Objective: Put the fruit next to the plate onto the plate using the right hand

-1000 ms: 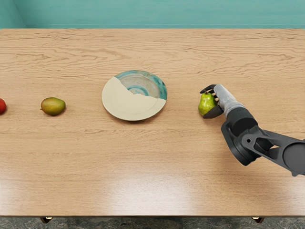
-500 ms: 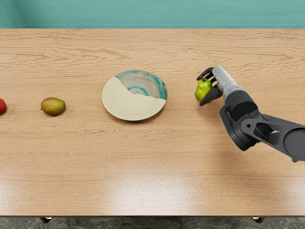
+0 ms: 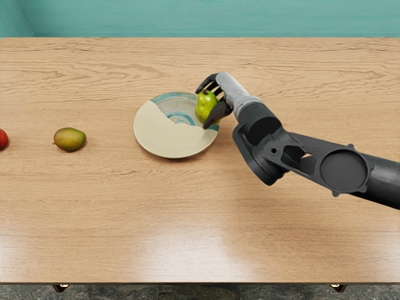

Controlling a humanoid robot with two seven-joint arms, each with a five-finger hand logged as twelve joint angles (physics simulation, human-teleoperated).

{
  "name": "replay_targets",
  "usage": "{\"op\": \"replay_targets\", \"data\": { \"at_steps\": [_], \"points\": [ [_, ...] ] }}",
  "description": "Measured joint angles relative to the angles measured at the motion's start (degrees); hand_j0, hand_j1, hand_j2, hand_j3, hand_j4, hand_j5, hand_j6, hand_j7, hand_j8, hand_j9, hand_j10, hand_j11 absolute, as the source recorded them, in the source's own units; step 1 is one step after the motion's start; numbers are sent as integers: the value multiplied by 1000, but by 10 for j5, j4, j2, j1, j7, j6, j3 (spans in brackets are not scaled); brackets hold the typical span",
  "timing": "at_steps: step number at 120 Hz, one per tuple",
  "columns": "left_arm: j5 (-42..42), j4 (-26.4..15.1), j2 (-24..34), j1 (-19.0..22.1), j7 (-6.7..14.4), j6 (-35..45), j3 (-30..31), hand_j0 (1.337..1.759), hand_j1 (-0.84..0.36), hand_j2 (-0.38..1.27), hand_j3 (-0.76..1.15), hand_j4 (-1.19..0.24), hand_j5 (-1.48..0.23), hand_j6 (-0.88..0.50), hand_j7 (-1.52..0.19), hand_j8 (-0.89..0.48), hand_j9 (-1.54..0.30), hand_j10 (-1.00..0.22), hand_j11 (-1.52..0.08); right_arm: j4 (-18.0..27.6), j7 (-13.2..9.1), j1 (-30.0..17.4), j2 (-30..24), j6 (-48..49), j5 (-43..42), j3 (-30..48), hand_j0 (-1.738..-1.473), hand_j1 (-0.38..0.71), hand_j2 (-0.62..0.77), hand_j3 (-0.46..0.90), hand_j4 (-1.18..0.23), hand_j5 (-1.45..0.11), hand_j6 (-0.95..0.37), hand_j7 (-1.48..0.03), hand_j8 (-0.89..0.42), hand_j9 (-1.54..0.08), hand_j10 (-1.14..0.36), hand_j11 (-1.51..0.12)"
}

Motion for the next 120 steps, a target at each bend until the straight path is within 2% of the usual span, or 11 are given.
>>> {"op": "replay_targets", "data": {
  "at_steps": [17, 34, 44, 53, 60, 74, 87, 101, 120],
  "points": [
    [0, 0, 0, 0, 0, 0, 0, 1658, 349, 0, 0, 0, 0, 1, 0, 1, 0, 0, 0, -2, 0, 3, 28, 9, 1, 0, -1658, 256, 541, 1, -587, -824, -483, -793, -441, -809, -551, -791],
    [0, 0, 0, 0, 0, 0, 0, 1658, 349, 0, 0, 0, 0, 1, 0, 1, 0, 0, 0, -9, 0, 0, 40, 9, -2, 13, -1658, -36, 270, 0, -303, -425, -252, -409, -231, -417, -286, -408],
    [0, 0, 0, 1, 0, 0, 0, 1658, 349, 0, 0, 0, 0, 1, 0, 1, 0, 0, 0, -10, 0, -2, 35, 20, 26, 18, -1658, -141, 180, 0, -202, -282, -168, -272, -154, -277, -190, -272],
    [0, 0, 0, 1, 0, 0, 0, 1658, 349, 0, 0, 0, 0, 1, 0, 0, 0, 0, 0, -9, 1, -15, 4, 86, 89, 54, -1658, -205, 125, 0, -140, -196, -117, -188, -107, -192, -132, -188],
    [0, 0, 0, 1, 0, 0, 0, 1658, 349, 0, 0, 0, 0, 1, 0, 0, 0, 0, 0, -4, 8, -56, -31, 182, 121, 133, -1658, -241, 94, 0, -106, -147, -89, -142, -81, -144, -100, -141],
    [0, 0, 0, 1, 0, 0, 0, 1658, 349, 0, 0, 0, 0, 1, 0, 0, 0, 0, 0, 3, 30, -167, -90, 392, 209, 344, -1658, -288, 53, 0, -60, -83, -50, -80, -46, -82, -56, -80],
    [0, 0, 0, 1, 0, 0, 0, 1658, 349, 0, 0, 0, 0, 1, 0, 1, 0, 0, 0, 4, 37, -231, -128, 564, 334, 436, -1658, -314, 32, 0, -35, -49, -29, -47, -27, -48, -33, -47],
    [0, 0, 0, 1, 0, 0, 0, 1658, 349, 0, 0, 0, 0, 1, 0, 1, 0, 0, 0, 4, 39, -286, -158, 637, 440, 473, -1658, -329, 18, 0, -20, -28, -16, -27, -15, -27, -18, -27],
    [0, 0, 0, 1, 0, 0, 0, 1658, 349, 0, 0, 0, 0, 1, 0, 1, 0, 0, 0, -1, 40, -407, -202, 665, 528, 558, -1658, -340, 9, 0, -9, -13, -7, -12, -6, -12, -8, -12]
  ]
}}
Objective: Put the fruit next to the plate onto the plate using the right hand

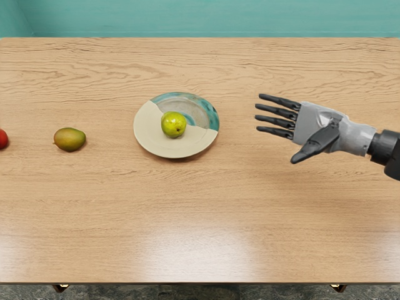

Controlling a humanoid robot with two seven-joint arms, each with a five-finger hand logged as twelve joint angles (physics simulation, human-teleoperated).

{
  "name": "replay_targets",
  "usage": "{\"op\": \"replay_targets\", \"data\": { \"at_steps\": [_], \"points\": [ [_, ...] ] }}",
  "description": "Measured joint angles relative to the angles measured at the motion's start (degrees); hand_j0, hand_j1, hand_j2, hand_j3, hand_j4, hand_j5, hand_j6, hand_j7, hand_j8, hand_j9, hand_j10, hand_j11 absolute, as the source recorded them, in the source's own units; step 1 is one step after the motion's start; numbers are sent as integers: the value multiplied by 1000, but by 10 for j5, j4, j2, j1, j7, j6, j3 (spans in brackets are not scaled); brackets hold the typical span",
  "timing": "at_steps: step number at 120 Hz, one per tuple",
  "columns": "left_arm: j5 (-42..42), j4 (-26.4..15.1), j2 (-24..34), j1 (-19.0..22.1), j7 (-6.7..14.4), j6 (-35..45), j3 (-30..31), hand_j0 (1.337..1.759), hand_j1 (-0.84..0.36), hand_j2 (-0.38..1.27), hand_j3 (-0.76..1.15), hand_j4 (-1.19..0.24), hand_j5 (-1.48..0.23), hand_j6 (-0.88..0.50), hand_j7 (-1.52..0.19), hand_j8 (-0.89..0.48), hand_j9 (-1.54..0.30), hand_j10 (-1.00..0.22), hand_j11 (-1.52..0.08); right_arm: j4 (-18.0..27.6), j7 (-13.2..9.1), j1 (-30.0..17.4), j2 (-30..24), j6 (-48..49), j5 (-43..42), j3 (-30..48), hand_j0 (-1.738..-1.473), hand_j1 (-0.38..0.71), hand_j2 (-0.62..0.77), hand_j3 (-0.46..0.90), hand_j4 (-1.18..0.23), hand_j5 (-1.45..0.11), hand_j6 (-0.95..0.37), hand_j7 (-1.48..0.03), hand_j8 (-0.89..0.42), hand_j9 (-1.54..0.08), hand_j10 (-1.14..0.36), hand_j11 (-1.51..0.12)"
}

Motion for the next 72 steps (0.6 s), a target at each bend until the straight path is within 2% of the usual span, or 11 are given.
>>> {"op": "replay_targets", "data": {
  "at_steps": [23, 49, 72],
  "points": [
    [0, 0, 0, 8, 0, 0, 1, 1658, 349, 0, 0, 0, 0, 1, 0, 1, 0, 0, 0, -9, 0, -53, -50, 7, 52, 44, -1658, -346, 4, 0, -3, -5, -2, -5, -2, -5, -3, -5],
    [0, 0, 0, 5, 0, 0, 1, 1658, 349, 0, 0, 0, 0, 1, 0, 0, 0, 0, 0, -67, 0, -70, -99, 8, 100, 55, -1658, -348, 2, 0, 0, -2, 1, -2, 1, -2, 0, -2],
    [0, 0, 0, 5, 0, 0, 1, 1658, 349, 0, 0, 0, 0, 0, 0, 0, 0, 0, 0, -98, 0, -86, -114, 8, 110, 81, -1658, -349, 2, 0, 0, 0, 2, -1, 2, -1, 1, -1]
  ]
}}
